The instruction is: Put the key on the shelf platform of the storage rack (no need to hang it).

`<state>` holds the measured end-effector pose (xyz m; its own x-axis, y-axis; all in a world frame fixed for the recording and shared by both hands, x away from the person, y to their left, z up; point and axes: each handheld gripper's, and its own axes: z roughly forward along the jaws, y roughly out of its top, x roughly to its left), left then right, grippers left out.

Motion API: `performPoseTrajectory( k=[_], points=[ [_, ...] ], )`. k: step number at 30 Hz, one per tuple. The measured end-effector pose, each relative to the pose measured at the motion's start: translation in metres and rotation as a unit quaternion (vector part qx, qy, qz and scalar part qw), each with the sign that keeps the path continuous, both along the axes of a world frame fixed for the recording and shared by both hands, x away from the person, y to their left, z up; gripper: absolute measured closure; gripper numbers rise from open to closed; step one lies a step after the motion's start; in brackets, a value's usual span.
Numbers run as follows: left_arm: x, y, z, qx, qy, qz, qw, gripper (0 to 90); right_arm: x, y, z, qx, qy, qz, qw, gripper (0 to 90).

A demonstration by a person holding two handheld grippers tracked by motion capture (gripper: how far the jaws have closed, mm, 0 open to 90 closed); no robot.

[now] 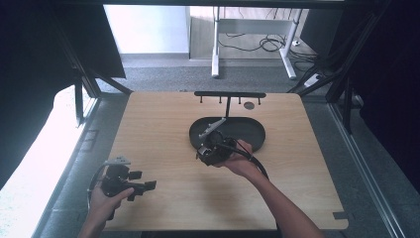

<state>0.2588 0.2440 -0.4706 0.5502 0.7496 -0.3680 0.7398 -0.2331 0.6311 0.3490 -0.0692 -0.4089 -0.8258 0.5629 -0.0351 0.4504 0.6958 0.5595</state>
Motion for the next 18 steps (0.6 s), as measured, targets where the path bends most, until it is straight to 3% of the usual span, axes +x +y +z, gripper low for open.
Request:
performPoseTrajectory(
  k=[18],
  points=[
    [0.0, -0.001, 0.0, -0.001, 0.001, 0.0, 1.0, 19.1, 0.02, -0.008, 0.017, 0.0, -0.016, -0.017, 0.9997, 49.9]
  ],
)
